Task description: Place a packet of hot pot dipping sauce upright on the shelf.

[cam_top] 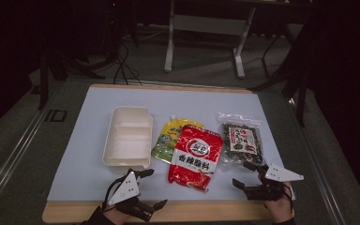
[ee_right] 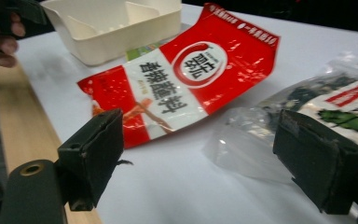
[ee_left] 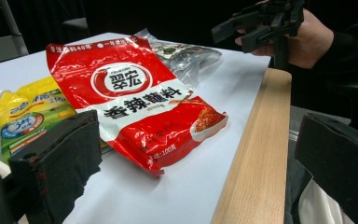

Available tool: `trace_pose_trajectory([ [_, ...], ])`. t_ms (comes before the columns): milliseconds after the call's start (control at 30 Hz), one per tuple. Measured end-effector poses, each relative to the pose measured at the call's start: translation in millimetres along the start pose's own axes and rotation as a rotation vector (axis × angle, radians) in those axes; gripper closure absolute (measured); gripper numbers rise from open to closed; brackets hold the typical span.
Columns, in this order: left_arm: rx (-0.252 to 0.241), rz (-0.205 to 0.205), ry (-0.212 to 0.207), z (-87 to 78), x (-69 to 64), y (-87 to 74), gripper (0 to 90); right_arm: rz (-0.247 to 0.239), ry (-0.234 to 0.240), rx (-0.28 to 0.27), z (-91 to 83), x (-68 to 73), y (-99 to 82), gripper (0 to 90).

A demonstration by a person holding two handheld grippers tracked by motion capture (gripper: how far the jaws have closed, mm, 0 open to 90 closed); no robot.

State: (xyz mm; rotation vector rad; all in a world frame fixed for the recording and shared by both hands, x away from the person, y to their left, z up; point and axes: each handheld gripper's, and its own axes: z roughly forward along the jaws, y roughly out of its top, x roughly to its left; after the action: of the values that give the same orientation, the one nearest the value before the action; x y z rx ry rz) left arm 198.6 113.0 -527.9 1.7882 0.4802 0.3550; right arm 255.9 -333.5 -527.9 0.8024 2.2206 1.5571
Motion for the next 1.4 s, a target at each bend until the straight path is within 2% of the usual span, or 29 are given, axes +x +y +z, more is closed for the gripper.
trace_pose_trajectory([
  [133, -0.002, -0.001, 0.002, -0.3, 0.1, 0.2, 1.8, -0.010, -0.031, 0.016, -3.4, -0.3, -1.3, 17.2],
  [233, -0.002, -0.001, 0.001, -0.1, 0.0, 0.4, 1.8, -0.010, -0.036, 0.018, -3.7, -0.4, -1.2, 17.1],
  [333, -0.003, -0.001, 0.000, -0.2, 0.0, 0.5, 1.8, -0.009, -0.021, 0.020, -3.2, 0.1, -0.2, 17.0],
  [500, -0.007, 0.002, 0.002, -1.0, -0.3, 1.3, 1.8, -0.015, 0.012, 0.001, -4.9, 5.7, 8.9, 13.5],
  [533, -0.007, 0.003, 0.002, -1.0, -0.4, 1.4, 1.8, -0.030, 0.009, 0.004, -5.0, 7.5, 11.8, 13.5],
  [567, -0.008, 0.002, 0.002, -0.9, -0.4, 1.3, 1.8, -0.063, -0.019, 0.023, -5.1, 10.5, 18.0, 13.7],
  [633, -0.006, 0.004, 0.002, -0.6, -0.7, 1.4, 1.8, -0.076, -0.032, 0.030, -5.1, 12.9, 23.8, 14.2],
  [767, -0.005, 0.005, 0.000, -0.2, -1.1, 1.6, 1.8, -0.070, -0.028, 0.050, -3.5, 13.2, 32.1, 15.6],
  [900, -0.007, 0.004, -0.001, -0.5, -1.2, 1.8, 1.8, -0.064, -0.013, 0.059, 1.0, 11.4, 41.4, 14.6],
  [967, -0.007, 0.006, -0.001, -0.8, -1.4, 1.9, 1.8, -0.064, -0.014, 0.042, 3.3, 9.8, 45.6, 13.5],
  [1000, -0.007, 0.004, -0.002, -0.8, -1.2, 1.9, 1.8, -0.049, 0.002, 0.024, 5.8, 6.1, 50.2, 13.1],
  [1067, -0.006, 0.006, -0.002, -0.7, -1.2, 1.8, 1.8, -0.049, 0.013, 0.023, 8.1, 2.2, 54.0, 12.4],
  [1133, -0.003, 0.007, -0.005, -0.5, -1.4, 1.9, 1.8, -0.063, -0.005, 0.012, 9.6, -1.1, 57.3, 11.4],
  [1200, -0.002, 0.006, -0.006, -0.4, -1.4, 1.9, 1.8, -0.067, -0.002, 0.000, 11.1, -5.2, 62.7, 11.6],
  [1300, 0.003, 0.008, -0.006, -0.3, -1.4, 1.7, 1.8, -0.072, -0.017, 0.011, 12.9, -8.2, 68.1, 13.1],
  [1400, 0.003, 0.008, -0.006, -0.2, -1.4, 1.8, 1.8, -0.032, -0.029, 0.004, 17.5, -16.3, 76.0, 10.3],
])
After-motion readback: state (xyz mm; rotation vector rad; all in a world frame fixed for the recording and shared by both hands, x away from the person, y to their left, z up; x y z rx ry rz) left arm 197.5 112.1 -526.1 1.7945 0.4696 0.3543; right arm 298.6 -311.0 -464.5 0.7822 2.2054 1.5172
